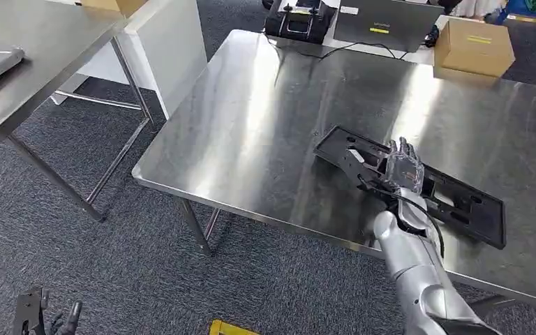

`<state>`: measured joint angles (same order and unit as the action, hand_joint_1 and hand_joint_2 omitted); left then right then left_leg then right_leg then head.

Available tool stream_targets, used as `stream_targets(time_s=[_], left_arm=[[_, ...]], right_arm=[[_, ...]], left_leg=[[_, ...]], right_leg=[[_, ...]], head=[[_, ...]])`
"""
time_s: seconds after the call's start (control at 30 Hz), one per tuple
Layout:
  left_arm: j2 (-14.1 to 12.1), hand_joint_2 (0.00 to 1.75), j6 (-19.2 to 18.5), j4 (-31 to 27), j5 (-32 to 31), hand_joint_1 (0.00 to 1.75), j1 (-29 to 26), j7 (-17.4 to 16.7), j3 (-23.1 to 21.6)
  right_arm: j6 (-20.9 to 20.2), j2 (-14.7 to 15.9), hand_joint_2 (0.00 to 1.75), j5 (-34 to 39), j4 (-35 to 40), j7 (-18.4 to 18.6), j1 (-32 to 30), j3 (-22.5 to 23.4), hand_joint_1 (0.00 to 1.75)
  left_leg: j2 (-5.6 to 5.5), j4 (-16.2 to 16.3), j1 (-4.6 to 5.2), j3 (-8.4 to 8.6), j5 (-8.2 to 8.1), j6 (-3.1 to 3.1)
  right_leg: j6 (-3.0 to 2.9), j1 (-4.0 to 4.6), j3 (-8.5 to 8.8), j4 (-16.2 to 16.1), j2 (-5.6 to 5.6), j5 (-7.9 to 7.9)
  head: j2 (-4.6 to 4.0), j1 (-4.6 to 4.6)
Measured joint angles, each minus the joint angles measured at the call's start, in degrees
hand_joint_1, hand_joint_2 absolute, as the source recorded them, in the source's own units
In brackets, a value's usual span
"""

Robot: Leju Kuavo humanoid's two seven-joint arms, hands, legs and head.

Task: Take the parts from the cabinet and place them on the table.

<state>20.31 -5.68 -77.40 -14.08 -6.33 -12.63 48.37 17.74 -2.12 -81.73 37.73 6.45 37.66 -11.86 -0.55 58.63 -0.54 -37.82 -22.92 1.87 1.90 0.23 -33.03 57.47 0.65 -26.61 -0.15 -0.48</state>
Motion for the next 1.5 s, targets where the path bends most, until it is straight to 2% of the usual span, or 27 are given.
stream_targets(time_s=[0.23,0.3,0.33,0.37,0.5,0.7,0.83,0.97,1.07,1.2,1.5], left_arm=[[0.0,0.0,-0.6,-1.4,1.3,0.0,-1.1,0.1,-0.4],[0.1,0.0,1.9,-0.8,4.2,0.0,0.3,1.4,-2.0],[0.1,0.0,6.5,1.6,5.8,0.0,2.2,3.4,-3.1],[0.0,0.0,9.4,3.9,6.4,0.0,4.0,4.9,-4.8],[-0.3,0.0,11.7,9.9,7.8,0.0,7.3,6.9,-8.9],[-2.5,0.0,12.3,17.0,9.2,0.0,8.9,9.2,-10.2],[-3.0,0.0,12.3,18.7,9.3,0.0,9.1,9.3,-11.0],[-3.8,0.0,12.2,19.9,10.4,0.0,9.0,10.4,-11.4],[-3.6,0.0,12.3,19.4,10.5,0.0,8.3,10.0,-11.2],[-2.0,0.0,11.9,17.3,9.4,0.0,7.2,9.2,-10.9],[-1.2,0.0,11.0,17.5,8.7,0.0,7.5,9.4,-11.9]], right_arm=[[-5.2,0.3,0.0,5.9,21.5,-2.3,-8.6,-6.0,0.0],[-6.3,0.3,0.0,8.0,25.5,-4.4,-9.5,-7.9,0.0],[-6.7,-0.1,0.0,8.7,26.7,-4.8,-9.2,-9.7,0.0],[-7.1,-0.6,0.0,9.2,27.4,-4.7,-8.7,-11.4,0.0],[-6.4,-1.4,0.0,10.4,30.0,-4.7,-8.6,-15.5,0.0],[-4.3,0.0,0.0,10.7,41.7,-5.2,-12.8,-19.7,0.0],[-4.2,0.9,0.0,10.8,45.8,-5.3,-13.9,-20.8,0.0],[-2.6,1.3,0.0,10.8,50.2,-7.5,-15.8,-22.1,0.0],[-1.4,2.1,0.0,11.0,54.7,-8.5,-18.0,-23.4,0.0],[-0.6,3.5,0.0,11.9,59.8,-9.3,-21.1,-23.9,0.0],[-1.6,5.4,0.0,10.9,68.2,-8.2,-27.6,-22.2,0.0]], left_leg=[[0.11,0.0,0.01,0.01,-0.09,-0.1],[0.06,0.0,0.03,-0.03,-0.07,-0.1],[0.03,0.0,0.05,-0.05,-0.04,-0.1],[0.03,0.0,0.05,0.0,-0.02,-0.14],[0.04,0.0,-0.03,0.05,0.05,-0.23],[0.1,0.0,-0.02,0.02,0.01,-0.25],[0.11,0.0,-0.02,0.0,-0.02,-0.28],[0.11,0.0,-0.03,0.0,-0.04,-0.3],[0.11,0.0,-0.02,0.0,-0.04,-0.3],[0.09,0.0,-0.02,-0.01,-0.04,-0.3],[0.11,0.0,-0.02,0.01,-0.08,-0.32]], right_leg=[[-0.07,-0.01,-0.09,0.0,0.08,-0.05],[-0.07,-0.05,-0.13,0.0,0.07,-0.04],[-0.08,-0.05,-0.08,0.0,0.05,-0.03],[-0.12,-0.01,-0.03,0.0,0.05,0.0],[-0.25,0.1,0.0,0.0,0.05,0.08],[-0.25,0.03,-0.06,0.0,0.12,0.07],[-0.27,0.03,-0.09,0.0,0.13,0.05],[-0.29,0.09,-0.09,0.0,0.12,0.03],[-0.29,0.09,-0.09,0.0,0.12,0.03],[-0.3,0.07,-0.1,0.0,0.11,0.02],[-0.3,0.06,-0.1,0.0,0.12,0.02]], head=[[0.0,0.0],[0.0,0.0],[0.0,-0.02],[0.0,-0.02],[0.0,0.04],[0.0,-0.02],[0.0,0.0],[0.0,0.02],[0.0,-0.02],[0.0,0.0],[0.0,0.0]])
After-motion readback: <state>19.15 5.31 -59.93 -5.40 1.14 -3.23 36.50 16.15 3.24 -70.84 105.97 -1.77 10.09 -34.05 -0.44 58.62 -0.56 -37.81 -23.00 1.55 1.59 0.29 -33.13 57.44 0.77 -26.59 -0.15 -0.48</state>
